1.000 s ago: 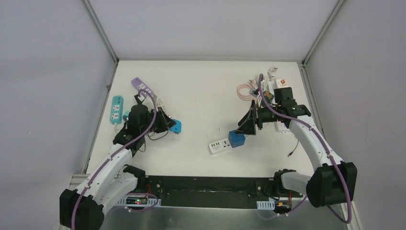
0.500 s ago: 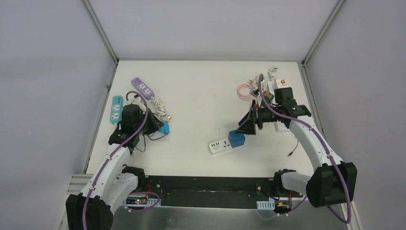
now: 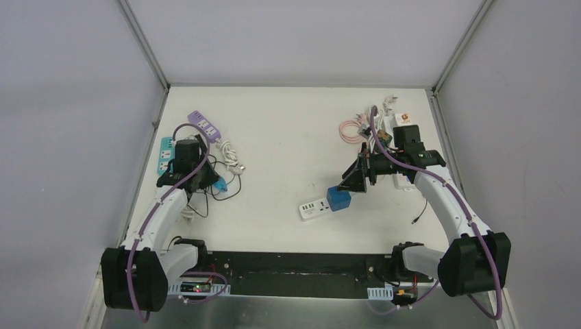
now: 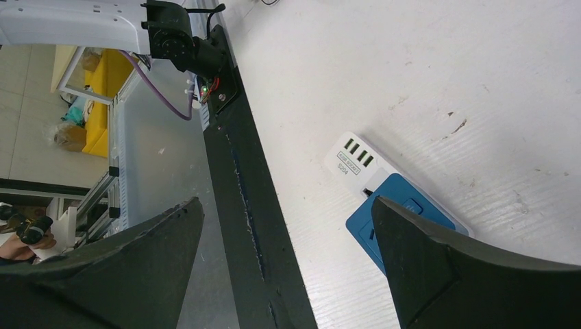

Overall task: Pull the plug off the socket
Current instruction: Place the plug at the center of the board.

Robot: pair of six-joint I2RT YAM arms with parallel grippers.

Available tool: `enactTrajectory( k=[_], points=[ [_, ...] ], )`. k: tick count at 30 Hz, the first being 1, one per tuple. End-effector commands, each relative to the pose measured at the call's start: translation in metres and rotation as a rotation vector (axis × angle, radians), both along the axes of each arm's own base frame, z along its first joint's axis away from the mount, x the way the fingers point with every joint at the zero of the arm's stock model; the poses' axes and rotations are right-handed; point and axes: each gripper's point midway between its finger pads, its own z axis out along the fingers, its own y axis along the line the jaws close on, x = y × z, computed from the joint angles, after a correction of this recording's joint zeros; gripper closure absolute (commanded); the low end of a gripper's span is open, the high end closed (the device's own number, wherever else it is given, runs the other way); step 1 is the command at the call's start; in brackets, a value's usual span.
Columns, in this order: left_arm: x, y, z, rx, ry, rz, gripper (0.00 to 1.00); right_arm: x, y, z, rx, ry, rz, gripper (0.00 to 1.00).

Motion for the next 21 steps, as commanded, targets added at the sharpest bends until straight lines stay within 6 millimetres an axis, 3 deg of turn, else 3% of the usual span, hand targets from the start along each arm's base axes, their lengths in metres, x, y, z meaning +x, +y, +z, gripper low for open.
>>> enactTrajectory(
  k=[1,4,8,13,21],
  points=[
    [0.015,0.021,0.004,0.078,0.002,0.056,0.81,0.005,-0.002,0.008,0.009,-0.075,-0.003,0.03],
    [0.022,0.025,0.000,0.089,0.017,0.061,0.75,0.005,-0.002,0.007,0.008,-0.075,-0.004,0.03],
    [0.035,0.029,-0.005,0.104,0.041,0.069,0.57,0.006,-0.002,0.007,0.007,-0.076,-0.006,0.03],
    [0.050,0.031,-0.009,0.116,0.077,0.064,0.47,0.005,-0.003,0.007,0.007,-0.077,-0.008,0.03],
    [0.053,0.028,0.028,0.133,0.030,0.005,0.41,0.006,-0.004,0.007,0.007,-0.077,-0.014,0.03]
  ],
)
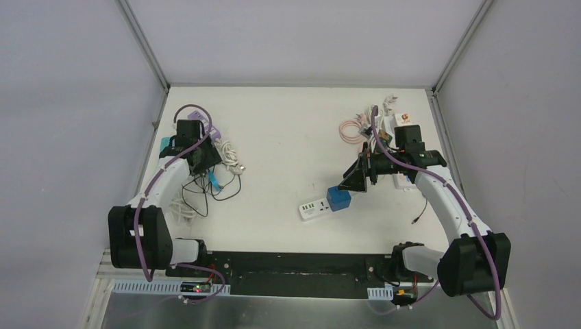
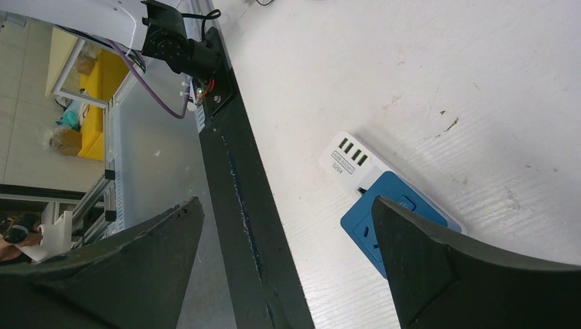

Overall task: Pull the plug off the socket
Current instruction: Place the plug at the center of the board, then remove the plug from the socket.

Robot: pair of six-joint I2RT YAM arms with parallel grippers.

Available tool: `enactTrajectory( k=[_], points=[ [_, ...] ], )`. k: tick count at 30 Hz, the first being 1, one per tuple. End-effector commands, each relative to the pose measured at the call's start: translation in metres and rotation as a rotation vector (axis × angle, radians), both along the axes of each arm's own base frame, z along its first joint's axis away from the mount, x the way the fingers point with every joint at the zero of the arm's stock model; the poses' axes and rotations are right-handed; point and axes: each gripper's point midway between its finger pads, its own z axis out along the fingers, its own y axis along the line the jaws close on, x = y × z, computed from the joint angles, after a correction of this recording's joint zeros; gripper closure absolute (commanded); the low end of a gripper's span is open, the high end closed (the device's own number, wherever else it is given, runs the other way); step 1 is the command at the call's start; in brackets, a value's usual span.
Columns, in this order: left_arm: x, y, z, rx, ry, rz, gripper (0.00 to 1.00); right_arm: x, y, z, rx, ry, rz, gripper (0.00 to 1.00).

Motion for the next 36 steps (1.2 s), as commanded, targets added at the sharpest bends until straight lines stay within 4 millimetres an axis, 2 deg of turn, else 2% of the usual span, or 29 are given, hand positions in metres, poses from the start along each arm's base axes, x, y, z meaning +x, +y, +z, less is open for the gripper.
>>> enactTrajectory(
  k=[1,4,7,12,15,18,21,23,26,28,36],
  points=[
    [0.002,0.003,0.043,0.038,-0.096,-0.042,0.41,0.003,-0.002,0.008,0.013,-0.075,-0.002,0.03],
    [-0.008,0.003,0.058,0.047,-0.134,-0.059,0.41,0.004,-0.002,0.009,0.013,-0.077,-0.003,0.03],
    [-0.019,-0.008,0.075,0.008,-0.187,-0.108,0.41,0.005,-0.003,0.008,0.012,-0.078,-0.006,0.03],
    [-0.037,-0.046,0.094,-0.171,-0.256,-0.234,0.39,0.007,-0.004,0.008,0.008,-0.081,-0.012,0.02],
    [-0.048,-0.076,0.100,-0.349,-0.293,-0.307,0.37,0.009,-0.005,0.007,0.002,-0.085,-0.019,0.02],
    [-0.052,-0.101,0.118,-0.517,-0.406,-0.355,0.32,0.010,-0.008,0.006,-0.008,-0.087,-0.030,0.02],
    [-0.060,-0.116,0.126,-0.571,-0.476,-0.384,0.29,0.012,-0.011,0.003,-0.032,-0.091,-0.048,0.02],
    [-0.065,-0.129,0.127,-0.572,-0.499,-0.410,0.29,0.014,-0.014,0.000,-0.063,-0.092,-0.066,0.01],
    [-0.073,-0.160,0.124,-0.552,-0.500,-0.473,0.28,0.016,-0.021,-0.005,-0.123,-0.097,-0.091,0.01],
    [-0.075,-0.179,0.113,-0.511,-0.476,-0.516,0.28,0.019,-0.027,-0.010,-0.177,-0.092,-0.116,0.01],
    [-0.086,-0.228,0.080,-0.138,-0.481,-0.708,0.23,-0.001,-0.048,-0.032,-0.448,-0.049,-0.091,0.02]
  ],
)
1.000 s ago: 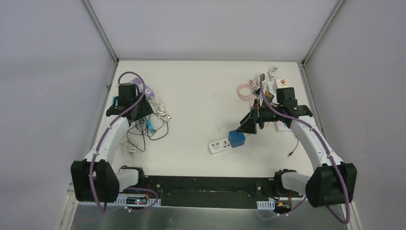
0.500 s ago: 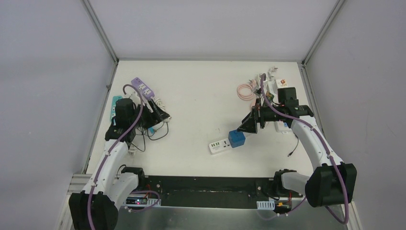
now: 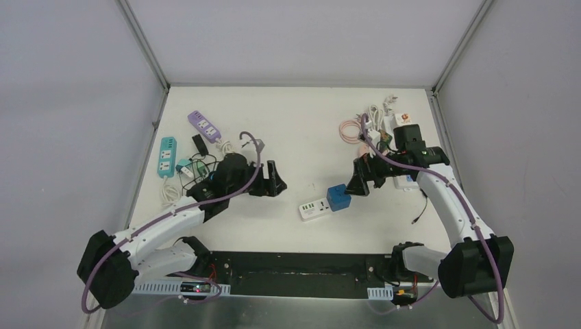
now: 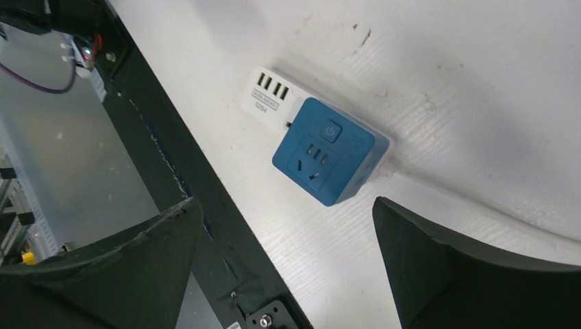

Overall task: Pull the plug off the socket
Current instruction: Remove the plug from the socket.

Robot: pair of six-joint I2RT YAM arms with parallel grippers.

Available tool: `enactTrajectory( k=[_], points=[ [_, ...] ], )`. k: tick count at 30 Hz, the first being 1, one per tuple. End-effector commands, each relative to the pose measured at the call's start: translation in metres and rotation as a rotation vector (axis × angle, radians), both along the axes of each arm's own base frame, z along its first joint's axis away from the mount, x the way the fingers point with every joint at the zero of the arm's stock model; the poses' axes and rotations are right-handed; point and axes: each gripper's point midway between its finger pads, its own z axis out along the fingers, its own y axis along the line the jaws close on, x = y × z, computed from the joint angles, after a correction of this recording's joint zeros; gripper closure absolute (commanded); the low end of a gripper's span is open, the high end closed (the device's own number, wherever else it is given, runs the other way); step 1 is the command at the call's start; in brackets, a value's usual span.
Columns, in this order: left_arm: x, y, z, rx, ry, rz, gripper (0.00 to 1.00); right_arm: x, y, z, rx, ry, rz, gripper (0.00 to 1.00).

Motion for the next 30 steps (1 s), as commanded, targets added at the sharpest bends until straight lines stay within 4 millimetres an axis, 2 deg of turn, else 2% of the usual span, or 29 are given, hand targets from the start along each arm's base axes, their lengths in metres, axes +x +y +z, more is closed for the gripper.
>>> enactTrajectory(
  k=[1,3,4,5,6,10,15,19,23,27,30],
  points=[
    [0.017,-0.013,0.013,0.195,-0.241,0.017,0.22,-0.008,-0.016,-0.002,-0.168,-0.009,0.007,0.02],
    [0.015,-0.022,0.010,0.243,-0.303,0.001,0.18,-0.010,-0.015,-0.009,-0.200,0.056,-0.017,0.01],
    [0.014,-0.025,0.007,0.258,-0.335,-0.004,0.12,-0.010,-0.014,-0.013,-0.215,0.113,-0.061,0.01],
    [0.013,-0.031,0.010,0.243,-0.384,-0.005,0.03,-0.013,-0.009,-0.017,-0.223,0.181,-0.077,0.01],
    [0.012,-0.035,0.011,0.224,-0.417,0.001,0.01,-0.015,-0.004,-0.017,-0.226,0.238,-0.090,0.00],
    [0.013,-0.028,0.002,0.140,-0.427,0.074,0.01,0.002,0.006,-0.019,-0.266,0.236,-0.168,0.00],
    [0.008,-0.004,-0.007,0.092,-0.365,0.183,0.01,0.031,0.002,-0.040,-0.396,0.190,-0.347,0.00],
    [0.004,0.019,-0.006,0.084,-0.356,0.258,0.02,0.033,0.009,-0.049,-0.449,0.173,-0.355,0.00],
    [-0.002,0.034,-0.001,0.052,-0.366,0.296,0.03,0.035,0.022,-0.054,-0.482,0.151,-0.339,0.00],
    [-0.006,0.040,-0.003,0.042,-0.360,0.304,0.04,0.042,0.024,-0.057,-0.532,0.118,-0.362,0.00],
    [-0.006,0.041,-0.002,0.038,-0.359,0.307,0.04,0.037,0.032,-0.059,-0.540,0.116,-0.342,0.00]
  ],
)
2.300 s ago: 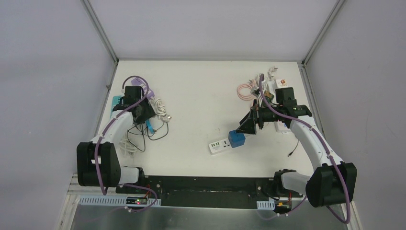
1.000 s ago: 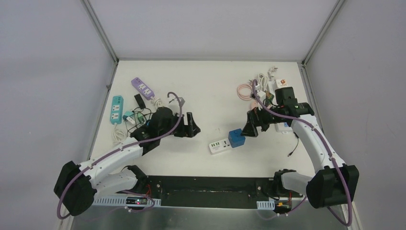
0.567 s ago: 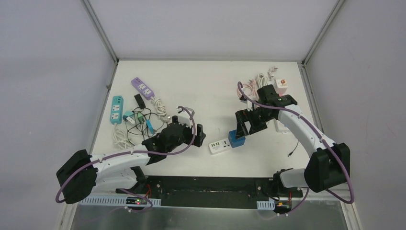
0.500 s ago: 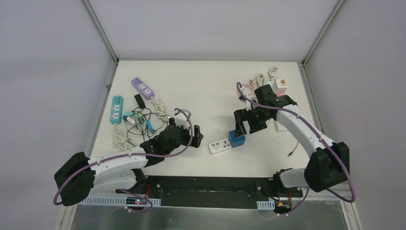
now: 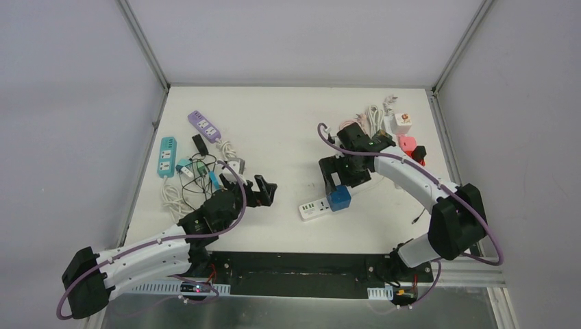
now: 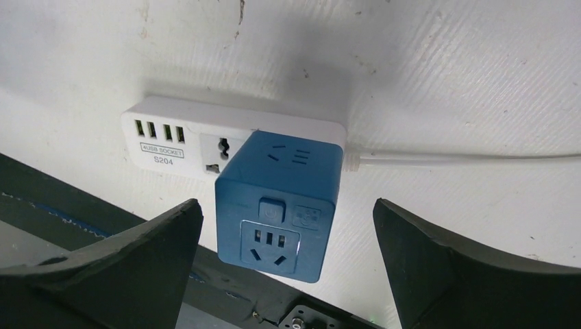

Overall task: Pull the plug off the socket
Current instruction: Remove the plug from the socket.

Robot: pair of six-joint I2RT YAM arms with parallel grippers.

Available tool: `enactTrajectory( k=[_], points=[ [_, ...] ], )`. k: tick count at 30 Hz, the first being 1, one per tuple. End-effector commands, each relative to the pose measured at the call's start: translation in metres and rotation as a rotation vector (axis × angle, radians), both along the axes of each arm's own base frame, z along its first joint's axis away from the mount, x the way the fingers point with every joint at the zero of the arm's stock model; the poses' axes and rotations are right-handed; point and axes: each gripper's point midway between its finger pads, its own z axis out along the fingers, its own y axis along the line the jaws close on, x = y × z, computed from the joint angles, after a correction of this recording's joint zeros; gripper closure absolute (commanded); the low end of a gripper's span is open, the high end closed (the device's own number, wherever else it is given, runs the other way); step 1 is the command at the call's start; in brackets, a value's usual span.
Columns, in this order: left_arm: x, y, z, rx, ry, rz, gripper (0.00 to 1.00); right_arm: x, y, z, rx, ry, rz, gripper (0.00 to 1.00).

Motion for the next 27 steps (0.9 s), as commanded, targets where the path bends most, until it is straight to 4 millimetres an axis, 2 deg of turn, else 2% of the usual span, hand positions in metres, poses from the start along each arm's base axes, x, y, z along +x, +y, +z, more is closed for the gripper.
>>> enactTrajectory(
  k=[1,15,20,27],
  points=[
    [0.001,0.006,-0.006,-0.003,0.018,0.034,0.04,0.017,0.012,0.012,-0.009,-0.086,-0.035,0.00],
    [0.001,-0.004,-0.008,0.027,0.016,-0.010,0.04,0.006,0.011,-0.006,-0.069,-0.064,-0.006,0.01],
    [0.000,-0.010,-0.008,0.028,0.012,-0.039,0.04,0.004,0.010,-0.007,-0.080,-0.060,0.019,0.15],
    [-0.002,-0.021,-0.007,0.019,0.007,-0.090,0.04,0.000,0.008,-0.008,-0.088,-0.057,0.031,0.26]
  ],
)
